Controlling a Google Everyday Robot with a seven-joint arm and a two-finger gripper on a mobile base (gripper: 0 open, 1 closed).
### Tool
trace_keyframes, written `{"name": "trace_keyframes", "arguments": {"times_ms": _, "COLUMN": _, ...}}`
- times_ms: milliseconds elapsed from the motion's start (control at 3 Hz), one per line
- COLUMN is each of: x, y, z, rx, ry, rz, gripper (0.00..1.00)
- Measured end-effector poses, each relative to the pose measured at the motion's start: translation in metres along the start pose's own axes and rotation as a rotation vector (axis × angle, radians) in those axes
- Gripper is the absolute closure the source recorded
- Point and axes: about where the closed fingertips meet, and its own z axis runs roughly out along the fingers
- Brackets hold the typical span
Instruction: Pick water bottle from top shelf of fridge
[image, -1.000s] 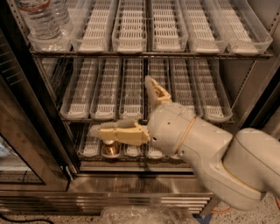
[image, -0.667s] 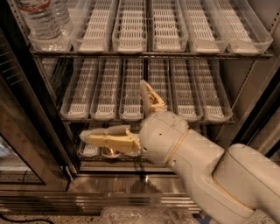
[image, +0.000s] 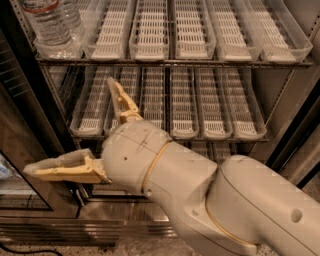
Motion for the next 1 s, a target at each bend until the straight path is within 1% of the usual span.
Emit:
{"name": "trace_keyframes", "arguments": {"times_ms": 333, "x": 0.001, "y": 0.010, "z": 0.007, "rx": -0.019, "ry": 0.023, "rz": -0.020, "gripper": 0.00}}
{"name": "trace_keyframes", "arguments": {"times_ms": 667, "x": -0.001, "y": 0.009, "z": 0.012, "rx": -0.017, "ry": 0.029, "rz": -0.019, "gripper": 0.00}}
{"name": "trace_keyframes", "arguments": {"times_ms": 1000, "x": -0.013, "y": -0.001, "z": 0.025, "rx": 0.032, "ry": 0.044, "rz": -0.003, "gripper": 0.00}}
